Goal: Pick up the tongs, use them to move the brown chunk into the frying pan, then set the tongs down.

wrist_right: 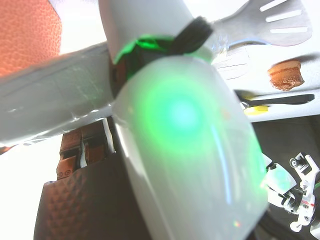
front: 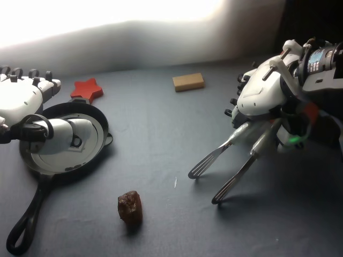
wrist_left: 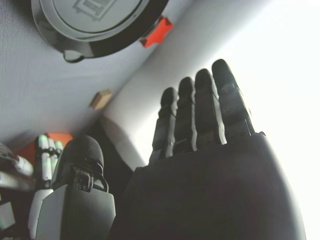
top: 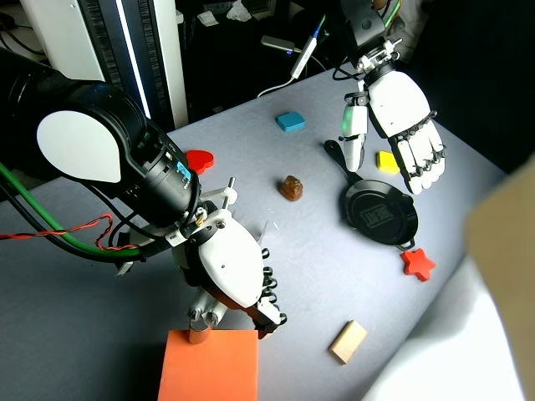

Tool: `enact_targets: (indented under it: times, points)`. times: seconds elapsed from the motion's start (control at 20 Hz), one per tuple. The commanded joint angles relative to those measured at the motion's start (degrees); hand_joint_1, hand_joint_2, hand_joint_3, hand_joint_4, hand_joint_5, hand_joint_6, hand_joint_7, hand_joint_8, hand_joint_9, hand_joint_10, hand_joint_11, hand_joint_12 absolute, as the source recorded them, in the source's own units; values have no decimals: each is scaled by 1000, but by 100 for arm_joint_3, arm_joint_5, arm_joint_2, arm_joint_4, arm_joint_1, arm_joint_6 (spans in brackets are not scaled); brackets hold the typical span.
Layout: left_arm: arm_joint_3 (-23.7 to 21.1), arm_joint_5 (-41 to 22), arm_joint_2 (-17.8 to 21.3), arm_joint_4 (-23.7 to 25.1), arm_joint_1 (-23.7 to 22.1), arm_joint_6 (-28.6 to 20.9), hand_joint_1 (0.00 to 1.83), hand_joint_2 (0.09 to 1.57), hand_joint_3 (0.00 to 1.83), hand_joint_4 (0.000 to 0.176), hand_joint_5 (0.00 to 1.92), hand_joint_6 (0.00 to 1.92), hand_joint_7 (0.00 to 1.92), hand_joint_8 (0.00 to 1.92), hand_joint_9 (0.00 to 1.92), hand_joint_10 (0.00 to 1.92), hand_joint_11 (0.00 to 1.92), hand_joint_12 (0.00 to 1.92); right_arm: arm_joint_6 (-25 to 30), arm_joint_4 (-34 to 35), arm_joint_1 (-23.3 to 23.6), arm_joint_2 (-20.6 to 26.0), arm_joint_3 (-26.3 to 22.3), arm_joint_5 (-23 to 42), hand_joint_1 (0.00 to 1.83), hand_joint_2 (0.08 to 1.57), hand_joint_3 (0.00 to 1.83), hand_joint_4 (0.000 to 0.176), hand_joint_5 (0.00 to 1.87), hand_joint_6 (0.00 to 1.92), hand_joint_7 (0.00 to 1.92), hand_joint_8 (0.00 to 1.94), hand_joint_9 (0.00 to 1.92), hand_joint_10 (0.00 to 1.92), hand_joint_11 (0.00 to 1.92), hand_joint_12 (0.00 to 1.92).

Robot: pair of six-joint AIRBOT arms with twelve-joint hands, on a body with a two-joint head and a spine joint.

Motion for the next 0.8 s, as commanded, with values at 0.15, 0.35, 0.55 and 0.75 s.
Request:
enact_targets:
  times: [0.15, 0.35, 0.55, 0.75]
  points:
    - [2, -388, 40, 347, -17, 19, 0, 1241, 1, 0, 122, 9, 129, 3, 106, 2, 0, 342, 16, -143, 33, 18, 12, 313, 1098, 1107, 13, 0, 586, 108, 656, 50, 581, 149, 0, 1403]
    - [10, -388, 40, 363, -17, 28, 0, 1247, 1, 0, 84, 0, 112, 2, 95, 3, 0, 290, 44, -143, 27, -12, 12, 313, 1092, 1143, 20, 0, 686, 122, 765, 50, 676, 190, 80, 1465]
    - [11, -388, 40, 363, -9, 28, 0, 1251, 1, 0, 128, 10, 124, 1, 109, 4, 0, 346, 44, -143, 57, -47, 12, 317, 1111, 1143, 15, 0, 767, 135, 830, 49, 725, 212, 173, 1433]
    - [19, -402, 40, 363, 11, 20, 0, 1246, 0, 0, 100, 4, 126, 1, 109, 3, 0, 318, 43, -143, 59, -48, 12, 315, 1098, 1180, 13, 0, 825, 99, 860, 23, 741, 230, 229, 1384]
